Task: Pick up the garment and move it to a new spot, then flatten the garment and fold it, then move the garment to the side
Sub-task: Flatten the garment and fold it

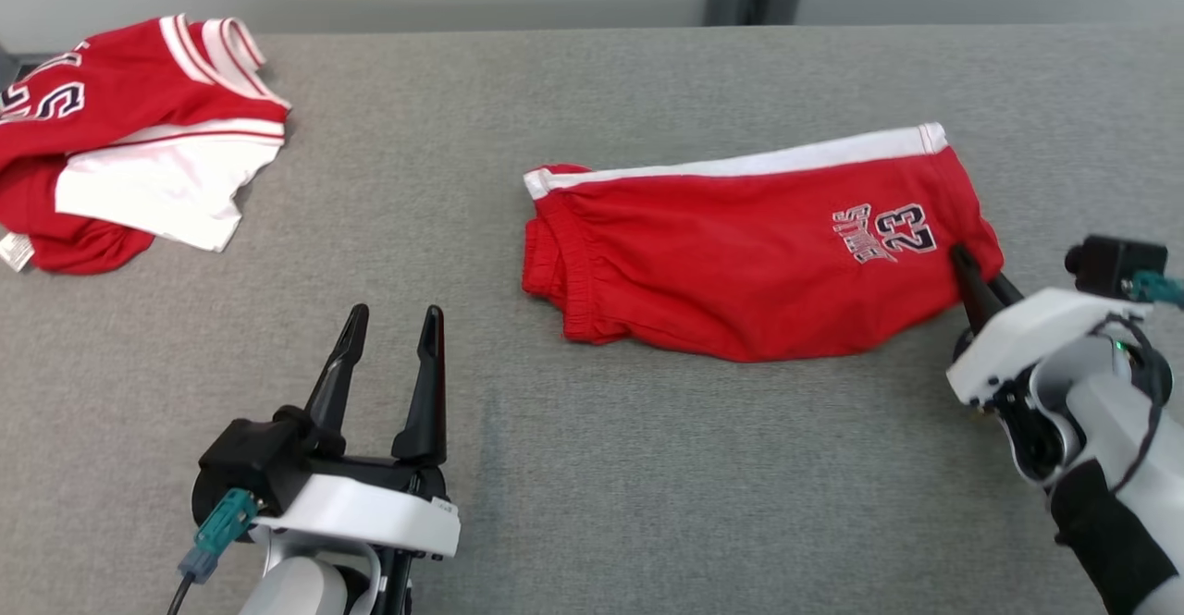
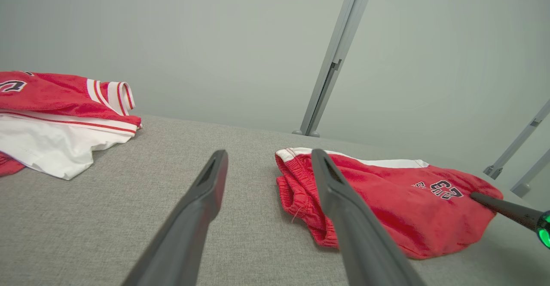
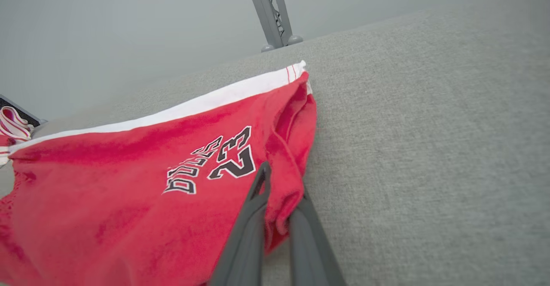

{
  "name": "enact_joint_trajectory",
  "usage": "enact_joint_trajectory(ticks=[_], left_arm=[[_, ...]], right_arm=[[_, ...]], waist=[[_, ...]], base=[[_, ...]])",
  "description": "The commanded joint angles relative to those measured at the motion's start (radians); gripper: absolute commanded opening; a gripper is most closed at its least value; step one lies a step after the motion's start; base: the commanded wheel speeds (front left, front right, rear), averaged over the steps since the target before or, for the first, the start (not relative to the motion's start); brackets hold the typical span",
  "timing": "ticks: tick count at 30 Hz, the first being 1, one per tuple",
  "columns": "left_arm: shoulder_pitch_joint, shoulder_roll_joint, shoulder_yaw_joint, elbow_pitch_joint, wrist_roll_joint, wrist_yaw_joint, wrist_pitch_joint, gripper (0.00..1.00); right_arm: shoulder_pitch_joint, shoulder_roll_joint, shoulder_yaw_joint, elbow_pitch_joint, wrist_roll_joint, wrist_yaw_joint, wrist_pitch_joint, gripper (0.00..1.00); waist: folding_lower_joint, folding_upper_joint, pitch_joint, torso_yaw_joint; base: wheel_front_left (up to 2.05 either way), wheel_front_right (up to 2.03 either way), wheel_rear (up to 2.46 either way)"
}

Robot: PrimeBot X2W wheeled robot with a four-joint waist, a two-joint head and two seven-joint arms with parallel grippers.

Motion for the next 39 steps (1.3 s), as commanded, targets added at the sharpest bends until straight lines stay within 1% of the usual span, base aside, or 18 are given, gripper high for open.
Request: enact_joint_trajectory(ticks=[1,3,6,12,18,22,26,31,35,39], left_arm=[[0.024,0.009,0.007,-0.012,0.008,0.006,-0.005,1.00],[0.038,0.009,0.008,-0.020,0.010,0.011,-0.005,1.00],[0.050,0.007,0.013,-0.022,0.010,0.012,-0.005,1.00],[0.060,0.001,0.007,-0.019,0.005,0.008,-0.005,1.00],[0.042,0.000,0.000,-0.014,0.007,0.007,-0.005,1.00],[0.033,-0.002,-0.003,-0.004,0.002,0.004,-0.005,1.00],[0.032,-0.009,-0.005,0.001,0.000,0.001,-0.005,1.00],[0.030,-0.018,-0.004,0.006,-0.002,-0.004,-0.005,1.00],[0.028,-0.024,-0.004,0.007,0.000,-0.005,-0.005,1.00],[0.028,-0.030,-0.003,0.006,0.004,-0.010,-0.005,1.00]], right_arm=[[0.050,-0.019,-0.011,-0.028,0.019,0.000,-0.026,0.00],[0.085,-0.033,-0.026,-0.042,0.027,0.000,-0.041,0.00],[0.116,-0.038,-0.045,-0.050,0.039,0.000,-0.049,0.00],[0.161,-0.053,-0.091,-0.037,0.056,0.000,-0.057,0.00],[0.131,-0.035,-0.104,-0.037,0.072,0.000,-0.046,0.00],[0.098,-0.023,-0.097,-0.072,0.083,0.000,-0.025,0.00],[0.054,-0.015,-0.072,-0.117,0.077,0.000,-0.004,0.00],[-0.005,0.018,-0.027,-0.162,0.057,0.000,0.024,0.00],[-0.037,0.058,0.028,-0.179,0.032,0.000,0.049,0.00],[-0.030,0.095,0.109,-0.195,0.001,0.000,0.081,0.00]], waist=[[0.0000,0.0000,-0.020,-0.028],[0.0000,0.0000,-0.026,-0.040],[0.0000,0.0000,-0.029,-0.050],[0.0000,0.0000,-0.027,-0.062],[0.0000,0.0000,-0.021,-0.059],[0.0000,0.0000,-0.026,-0.048],[0.0000,0.0000,-0.037,-0.032],[0.0000,0.0000,-0.051,-0.005],[0.0000,0.0000,-0.058,0.023],[0.0000,0.0000,-0.061,0.051]], base=[[0.00,0.00,0.00],[0.00,0.00,0.00],[0.00,0.00,0.00],[0.00,0.00,0.00],[0.00,0.00,0.00],[0.00,0.00,0.00],[0.00,0.00,0.00],[0.00,0.00,0.00],[0.00,0.00,0.00],[0.00,0.00,0.00]])
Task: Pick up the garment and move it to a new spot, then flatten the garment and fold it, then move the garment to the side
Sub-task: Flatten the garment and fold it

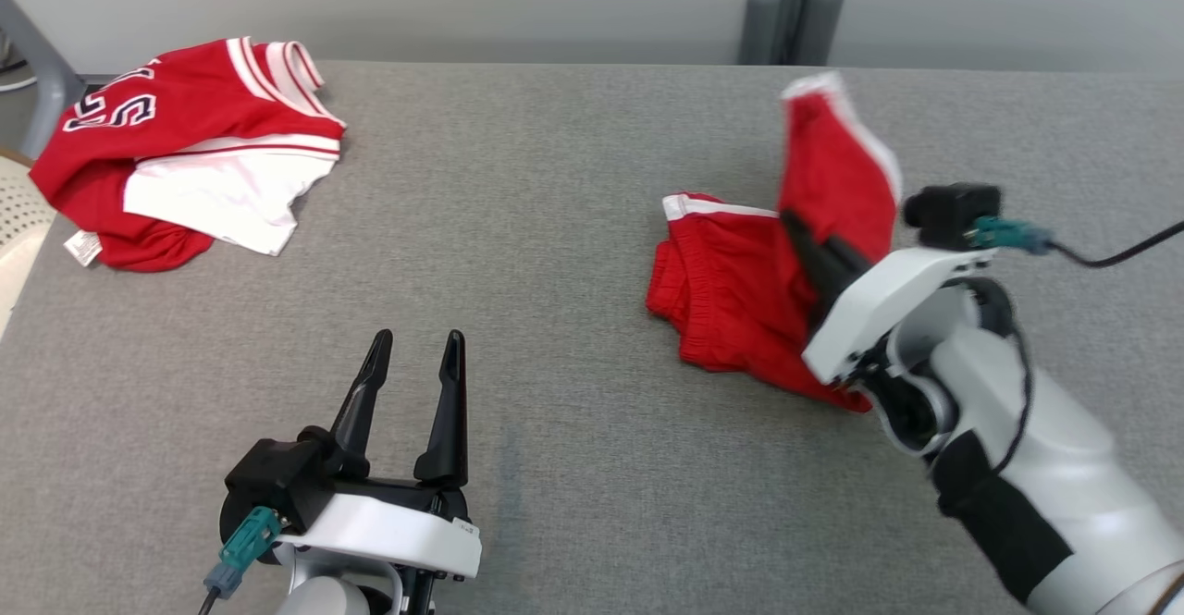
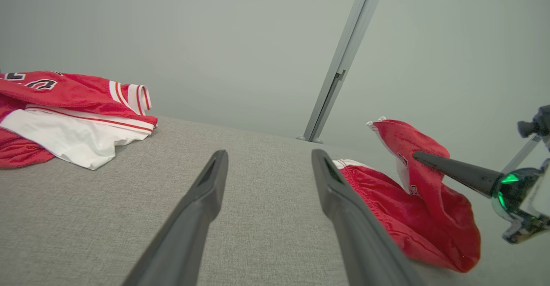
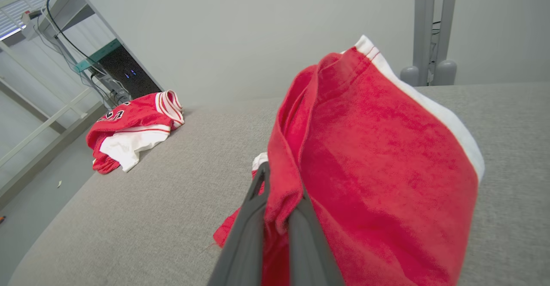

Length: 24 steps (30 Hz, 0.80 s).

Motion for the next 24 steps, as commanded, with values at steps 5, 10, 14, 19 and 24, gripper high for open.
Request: enact_joint_trajectory(ticks=[5,10,14,19,24], left_arm=[[-0.005,-0.002,0.009,0.002,0.006,-0.008,-0.005,1.00],[-0.002,-0.007,0.014,0.001,0.008,-0.009,-0.005,1.00],[0.005,-0.009,0.023,-0.002,0.010,-0.007,-0.005,1.00],[0.010,-0.010,0.026,-0.005,0.016,-0.010,-0.005,1.00],[0.013,-0.011,0.024,0.005,0.017,-0.014,-0.005,1.00]], right_arm=[[0.042,0.015,0.110,-0.023,-0.027,0.000,0.048,0.00],[0.062,0.008,0.159,-0.010,-0.036,0.000,0.055,0.00],[0.064,0.006,0.183,-0.005,-0.031,0.000,0.046,0.00],[0.065,0.015,0.217,-0.009,-0.032,0.000,0.046,0.00],[0.054,0.027,0.226,0.016,-0.045,0.000,0.002,0.94]], waist=[[0.0000,0.0000,-0.002,0.030],[0.0000,0.0000,-0.002,0.035],[0.0000,0.0000,-0.003,0.028],[0.0000,0.0000,-0.004,0.015],[0.0000,0.0000,-0.008,0.006]], base=[[0.00,0.00,0.00],[0.00,0.00,0.00],[0.00,0.00,0.00],[0.00,0.00,0.00],[0.00,0.00,0.00]])
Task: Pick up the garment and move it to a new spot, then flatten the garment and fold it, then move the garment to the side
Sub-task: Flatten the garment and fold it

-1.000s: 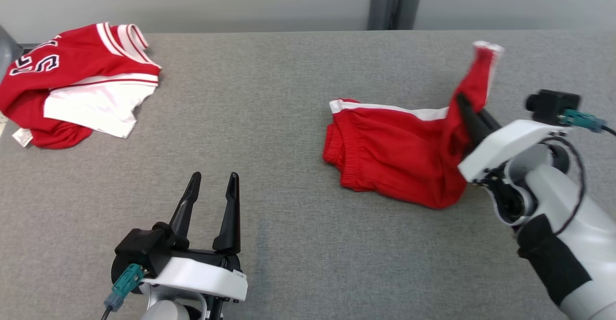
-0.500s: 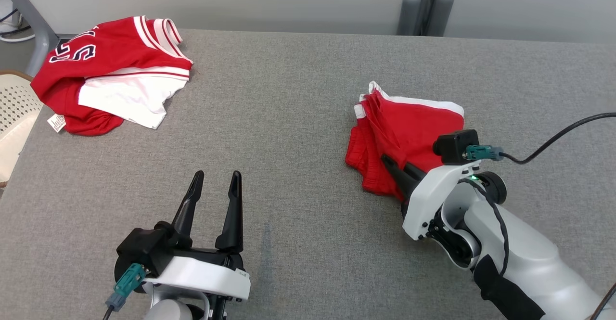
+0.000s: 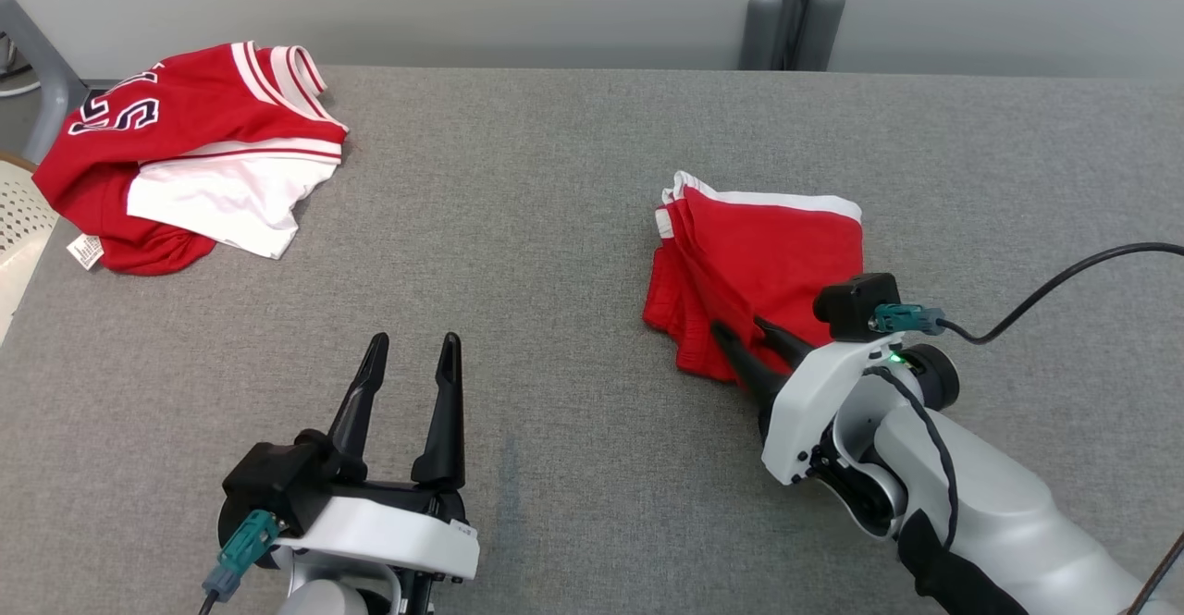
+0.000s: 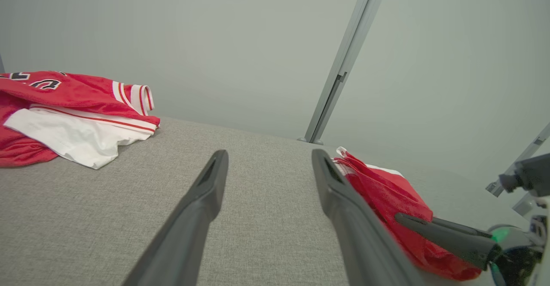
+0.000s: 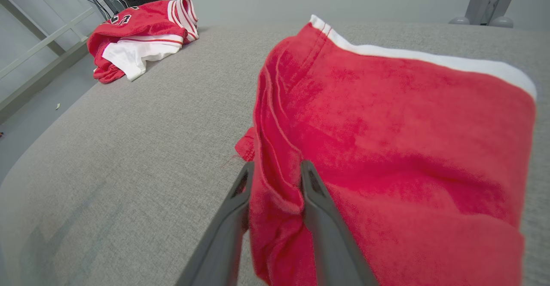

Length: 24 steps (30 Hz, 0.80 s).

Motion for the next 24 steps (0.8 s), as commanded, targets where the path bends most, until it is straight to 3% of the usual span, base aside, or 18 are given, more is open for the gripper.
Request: enact_joint_trajectory(ticks=[1,14,21,22,23,24], left_arm=[[0.006,0.003,0.003,0.003,0.006,-0.005,-0.005,1.00],[0.034,-0.004,-0.004,0.034,0.025,-0.009,-0.005,1.00],[0.037,-0.009,-0.010,0.037,0.036,-0.016,-0.005,1.00],[0.033,-0.010,-0.010,0.038,0.037,-0.017,-0.005,1.00],[0.030,-0.010,-0.010,0.038,0.038,-0.017,-0.005,1.00],[0.026,-0.010,-0.010,0.038,0.039,-0.016,-0.005,1.00]], right_arm=[[-0.005,0.005,0.002,0.002,0.000,0.000,-0.013,1.00],[0.041,-0.019,-0.013,-0.045,0.065,0.000,-0.106,1.00],[0.020,-0.067,-0.147,-0.015,0.005,0.000,-0.147,1.00],[0.017,-0.068,-0.156,-0.002,-0.012,0.000,-0.148,0.82],[0.013,-0.068,-0.166,0.006,-0.031,0.000,-0.148,0.55],[0.010,-0.065,-0.177,0.012,-0.047,0.000,-0.148,0.46]], waist=[[0.0000,0.0000,-0.002,-0.001],[0.0000,0.0000,-0.039,-0.013],[0.0000,0.0000,-0.031,-0.003],[0.0000,0.0000,-0.027,0.001],[0.0000,0.0000,-0.023,0.006],[0.0000,0.0000,-0.020,0.011]], base=[[0.00,0.00,0.00],[0.00,0.00,0.00],[0.00,0.00,0.00],[0.00,0.00,0.00],[0.00,0.00,0.00],[0.00,0.00,0.00]])
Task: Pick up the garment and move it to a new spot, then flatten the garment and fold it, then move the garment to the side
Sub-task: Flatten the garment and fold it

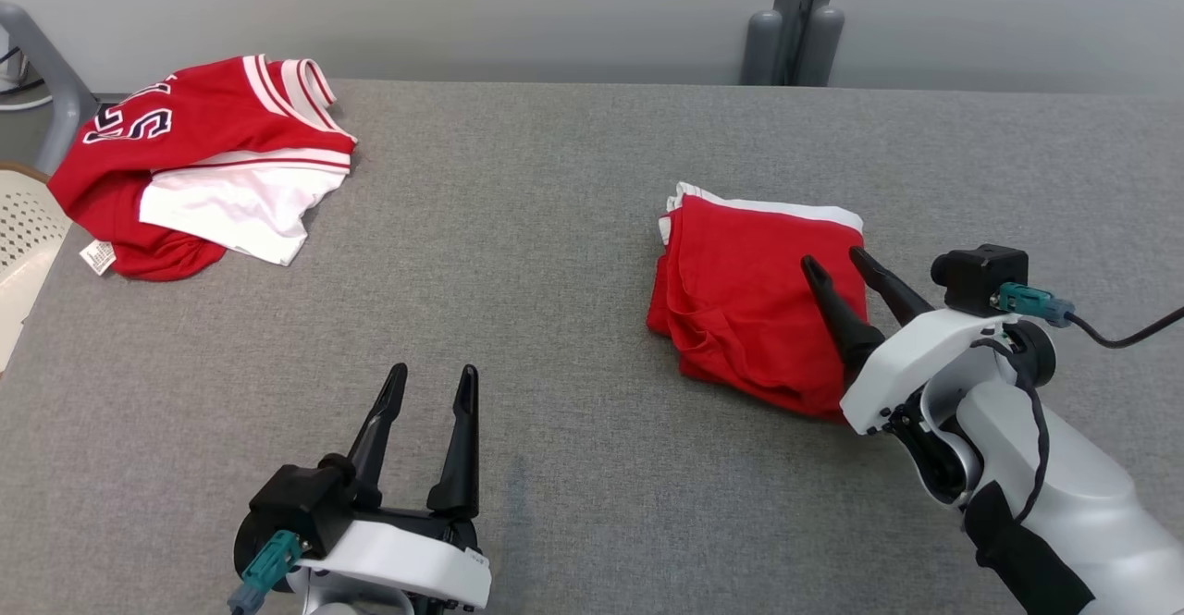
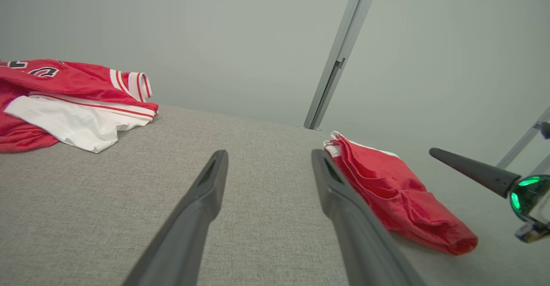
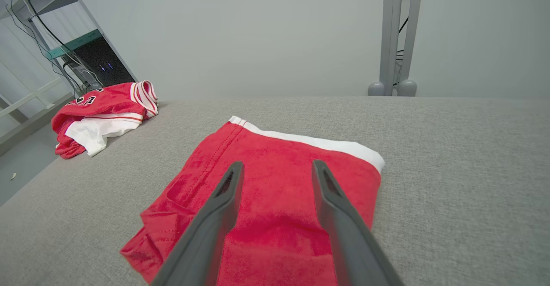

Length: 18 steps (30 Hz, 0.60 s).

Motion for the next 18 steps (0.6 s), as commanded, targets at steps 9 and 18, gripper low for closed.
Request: enact_joint_trajectory(ticks=[9,18], left_arm=[[-0.023,-0.001,0.008,0.009,0.009,-0.008,-0.005,1.00],[-0.032,-0.006,0.018,0.011,0.015,-0.012,-0.005,1.00]], right_arm=[[0.021,0.057,-0.004,0.081,-0.099,0.000,-0.008,0.00],[0.017,0.107,0.094,0.104,-0.088,0.000,0.002,0.00]], waist=[[0.0000,0.0000,0.027,0.045],[0.0000,0.0000,0.038,0.061]], base=[[0.00,0.00,0.00],[0.00,0.00,0.00]])
